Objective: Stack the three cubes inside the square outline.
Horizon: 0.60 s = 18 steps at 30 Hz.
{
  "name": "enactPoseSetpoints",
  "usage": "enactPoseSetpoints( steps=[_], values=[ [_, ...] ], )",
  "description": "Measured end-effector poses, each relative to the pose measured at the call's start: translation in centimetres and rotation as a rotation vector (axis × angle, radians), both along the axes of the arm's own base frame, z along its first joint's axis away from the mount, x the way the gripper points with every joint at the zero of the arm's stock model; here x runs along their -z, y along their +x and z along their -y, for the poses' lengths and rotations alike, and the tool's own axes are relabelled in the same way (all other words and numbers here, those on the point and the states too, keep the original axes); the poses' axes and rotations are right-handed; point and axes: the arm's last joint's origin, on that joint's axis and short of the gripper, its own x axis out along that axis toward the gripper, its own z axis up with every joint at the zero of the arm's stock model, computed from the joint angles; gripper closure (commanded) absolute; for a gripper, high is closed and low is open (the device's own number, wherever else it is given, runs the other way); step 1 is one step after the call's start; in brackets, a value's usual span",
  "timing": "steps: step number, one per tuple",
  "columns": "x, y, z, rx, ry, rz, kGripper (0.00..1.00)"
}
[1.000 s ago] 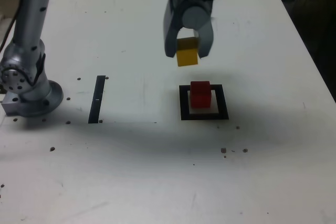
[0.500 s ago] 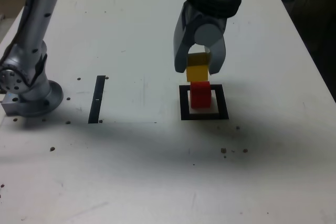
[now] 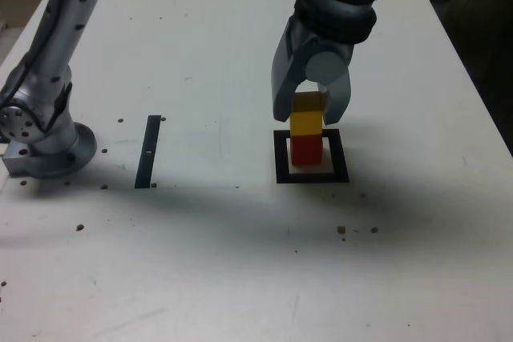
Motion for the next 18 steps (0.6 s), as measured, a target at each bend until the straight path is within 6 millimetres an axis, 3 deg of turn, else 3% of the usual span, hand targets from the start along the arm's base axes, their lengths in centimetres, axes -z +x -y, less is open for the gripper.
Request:
enactPoseSetpoints(
  steps=[15,18],
  values=[
    [0.91,0.69,-0.16,-0.001,0.001,-0.013,0.69],
    [1.04,0.76,-0.29,-0.003,0.002,-0.014,0.6]
  ],
)
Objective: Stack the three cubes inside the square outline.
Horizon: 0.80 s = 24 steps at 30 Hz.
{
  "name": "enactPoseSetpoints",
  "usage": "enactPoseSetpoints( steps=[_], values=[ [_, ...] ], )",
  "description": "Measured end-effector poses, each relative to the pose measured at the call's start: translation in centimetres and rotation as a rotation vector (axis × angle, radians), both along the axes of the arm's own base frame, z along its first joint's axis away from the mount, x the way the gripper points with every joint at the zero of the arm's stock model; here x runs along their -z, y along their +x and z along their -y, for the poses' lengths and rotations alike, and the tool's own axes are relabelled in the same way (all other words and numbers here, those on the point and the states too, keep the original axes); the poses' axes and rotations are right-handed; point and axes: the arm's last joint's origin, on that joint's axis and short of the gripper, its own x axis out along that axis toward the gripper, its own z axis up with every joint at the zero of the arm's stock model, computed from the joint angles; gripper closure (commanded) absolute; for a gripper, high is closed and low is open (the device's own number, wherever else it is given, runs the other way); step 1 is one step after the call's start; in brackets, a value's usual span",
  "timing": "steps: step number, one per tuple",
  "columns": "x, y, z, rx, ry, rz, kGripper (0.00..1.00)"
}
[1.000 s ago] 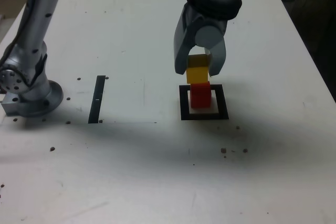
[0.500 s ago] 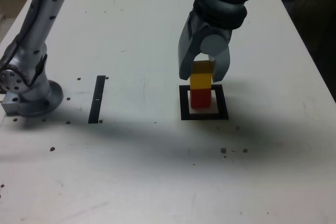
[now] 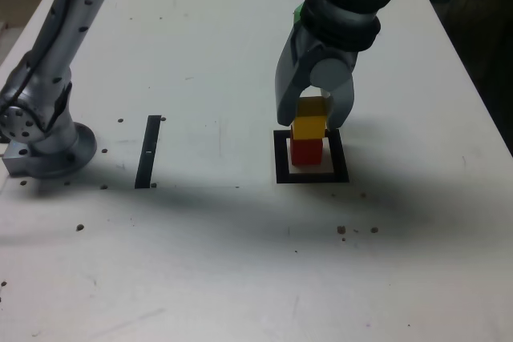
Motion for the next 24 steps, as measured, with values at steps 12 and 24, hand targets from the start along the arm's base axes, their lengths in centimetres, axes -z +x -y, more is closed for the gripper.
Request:
enactPoseSetpoints(
  steps=[12,24],
  values=[
    [0.87,-0.01,-0.35,0.001,-0.009,-0.021,0.01],
    [0.21,-0.7,-0.57,0.0,0.008,-0.014,0.01]
  ],
)
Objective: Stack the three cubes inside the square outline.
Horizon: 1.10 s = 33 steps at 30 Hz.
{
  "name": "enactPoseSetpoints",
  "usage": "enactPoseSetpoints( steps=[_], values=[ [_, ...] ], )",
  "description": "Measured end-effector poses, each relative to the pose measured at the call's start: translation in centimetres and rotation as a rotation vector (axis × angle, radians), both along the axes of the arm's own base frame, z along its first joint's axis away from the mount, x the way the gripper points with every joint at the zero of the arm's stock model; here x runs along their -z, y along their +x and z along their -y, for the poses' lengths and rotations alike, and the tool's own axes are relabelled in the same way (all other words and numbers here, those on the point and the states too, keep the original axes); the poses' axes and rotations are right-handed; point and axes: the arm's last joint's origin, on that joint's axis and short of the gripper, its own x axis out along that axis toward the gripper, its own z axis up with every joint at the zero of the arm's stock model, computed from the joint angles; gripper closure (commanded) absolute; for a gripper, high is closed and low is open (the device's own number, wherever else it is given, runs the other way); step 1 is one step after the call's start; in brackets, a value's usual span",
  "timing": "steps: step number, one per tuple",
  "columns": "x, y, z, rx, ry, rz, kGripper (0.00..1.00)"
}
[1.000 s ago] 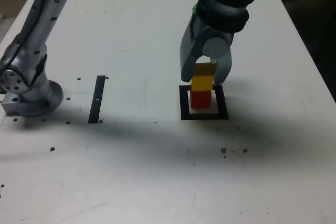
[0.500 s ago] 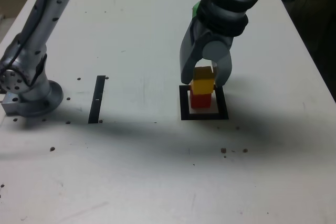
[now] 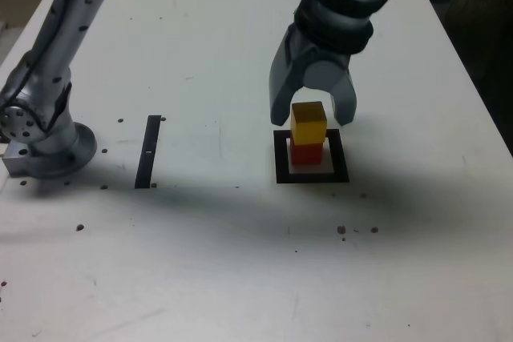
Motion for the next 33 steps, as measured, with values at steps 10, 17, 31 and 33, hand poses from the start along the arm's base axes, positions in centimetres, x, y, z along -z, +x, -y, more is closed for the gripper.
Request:
enactPoseSetpoints(
  steps=[10,17,31,33],
  values=[
    [-2.4,-1.5,-2.5,-0.05,0.036,0.043,0.0],
    [-3.2,-2.5,-5.7,-0.099,0.036,0.053,0.0],
    [-4.0,-4.3,-14.3,-0.253,0.041,0.091,0.0],
    [-4.2,-4.5,-15.8,-0.282,0.045,0.105,0.0]
  ],
)
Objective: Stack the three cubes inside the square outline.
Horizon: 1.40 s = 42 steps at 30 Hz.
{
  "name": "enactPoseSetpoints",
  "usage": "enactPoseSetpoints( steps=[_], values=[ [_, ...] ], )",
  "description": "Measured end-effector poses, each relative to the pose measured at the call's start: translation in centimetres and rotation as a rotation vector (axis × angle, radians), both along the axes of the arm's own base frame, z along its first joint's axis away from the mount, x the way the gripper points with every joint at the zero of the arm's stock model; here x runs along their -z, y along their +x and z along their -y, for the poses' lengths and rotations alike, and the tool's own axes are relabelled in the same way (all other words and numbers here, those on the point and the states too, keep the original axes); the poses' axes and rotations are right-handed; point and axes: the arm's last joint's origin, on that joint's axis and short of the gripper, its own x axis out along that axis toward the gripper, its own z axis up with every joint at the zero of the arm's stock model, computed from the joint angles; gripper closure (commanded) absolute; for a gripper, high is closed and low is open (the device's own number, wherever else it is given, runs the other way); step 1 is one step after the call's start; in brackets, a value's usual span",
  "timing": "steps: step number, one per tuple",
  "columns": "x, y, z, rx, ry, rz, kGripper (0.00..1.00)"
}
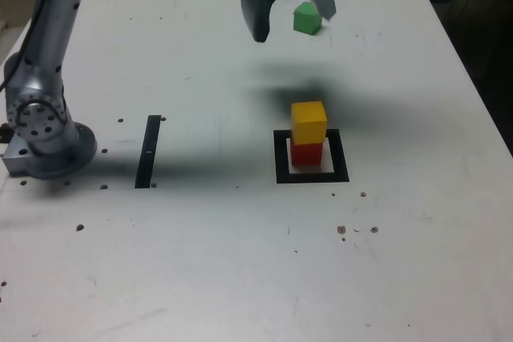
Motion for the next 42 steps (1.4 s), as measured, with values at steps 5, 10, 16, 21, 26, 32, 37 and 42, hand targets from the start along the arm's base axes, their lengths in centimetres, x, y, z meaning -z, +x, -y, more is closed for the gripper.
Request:
enactPoseSetpoints(
  steps=[5,10,16,21,26,32,37,42],
  values=[
    [0.3,-0.1,-2.3,-0.047,0.002,0.005,0.0],
    [1.0,0.3,-4.5,-0.093,-0.004,0.014,0.0],
    [2.9,1.7,-6.8,-0.142,-0.017,0.004,0.0],
    [3.5,2.3,-8.4,-0.184,-0.01,0.011,0.0],
    [3.8,2.6,-9.6,-0.223,-0.001,0.021,0.0],
    [4.4,3.1,-10.6,-0.264,0.007,0.023,0.0],
    [4.9,3.5,-11.6,-0.318,0.019,0.038,0.0],
    [5.1,3.6,-12.3,-0.383,0.023,0.054,0.01]
  ],
)
